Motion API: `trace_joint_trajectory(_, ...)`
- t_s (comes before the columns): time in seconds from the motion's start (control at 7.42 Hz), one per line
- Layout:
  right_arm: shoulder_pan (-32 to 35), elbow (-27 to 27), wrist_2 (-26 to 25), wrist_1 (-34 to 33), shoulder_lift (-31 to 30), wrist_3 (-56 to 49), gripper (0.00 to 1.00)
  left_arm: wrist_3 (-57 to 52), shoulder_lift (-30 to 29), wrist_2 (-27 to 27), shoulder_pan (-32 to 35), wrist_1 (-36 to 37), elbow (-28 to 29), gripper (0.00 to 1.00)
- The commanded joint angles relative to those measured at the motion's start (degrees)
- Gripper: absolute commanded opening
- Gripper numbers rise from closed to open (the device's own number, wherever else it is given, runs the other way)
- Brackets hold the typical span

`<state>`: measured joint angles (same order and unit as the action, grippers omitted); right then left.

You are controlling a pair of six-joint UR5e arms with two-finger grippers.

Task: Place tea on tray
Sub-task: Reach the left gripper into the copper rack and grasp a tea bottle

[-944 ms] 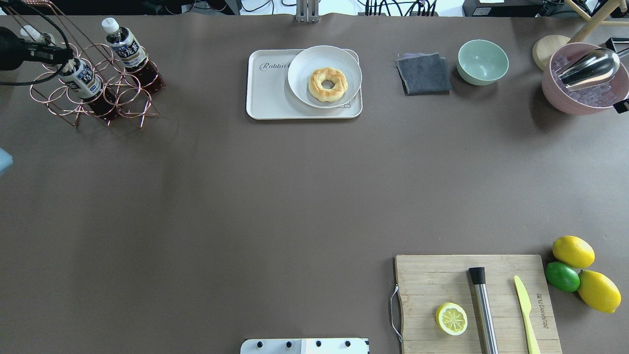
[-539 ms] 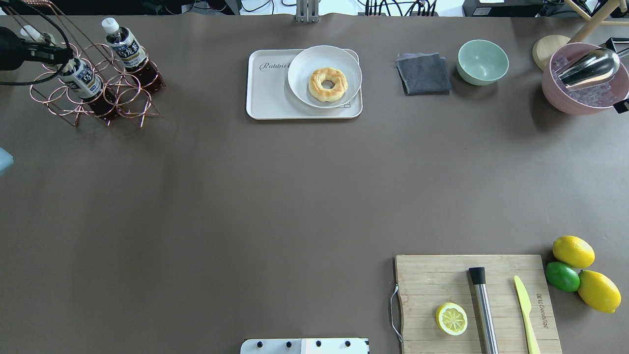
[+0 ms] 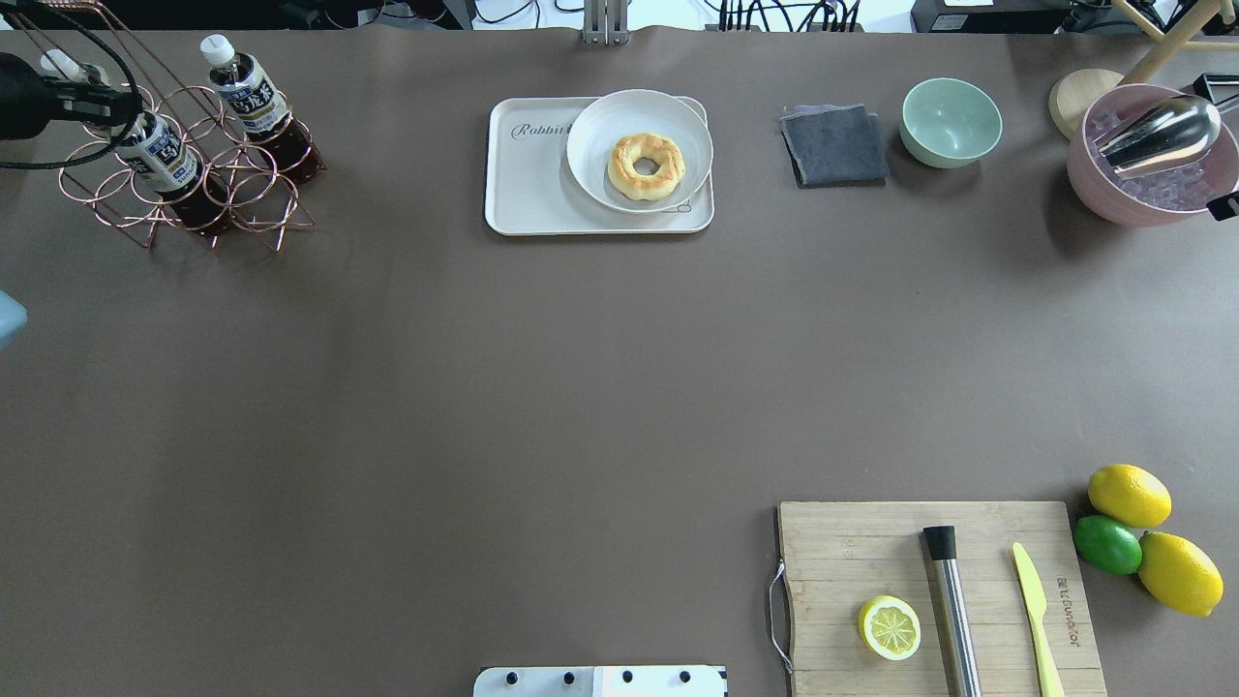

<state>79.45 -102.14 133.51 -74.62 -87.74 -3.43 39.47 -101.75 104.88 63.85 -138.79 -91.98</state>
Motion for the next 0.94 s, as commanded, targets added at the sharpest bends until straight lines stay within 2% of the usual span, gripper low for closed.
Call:
trace_joint_trajectory(0.0, 0.0, 0.1, 0.0, 0.0, 0.1, 0.0, 1.00, 0.0, -0.1, 3.5, 3.6, 2.3, -3.5, 0.00)
trace_joint_trajectory(0.13, 0.0, 0.1, 0.0, 0.0, 0.2, 0.0, 1.00, -0.4, -0.2, 7.8, 7.4, 5.2, -5.9, 0.00)
trace_joint_trajectory(0.54, 0.0, -0.1, 0.1, 0.0, 0.6, 0.1, 1.00, -2.9, -1.3, 15.6, 14.0, 16.0, -16.4, 0.00)
trace_joint_trajectory(0.67, 0.0, -0.2, 0.2, 0.0, 1.5, 0.1, 1.00, -3.6, -1.4, 17.2, 16.0, 18.3, -19.3, 0.00)
trace_joint_trajectory(0.81, -0.3, -0.5, 0.4, 0.0, 2.9, 0.1, 1.00, -2.9, -1.7, 17.0, 14.7, 20.6, -22.5, 0.00)
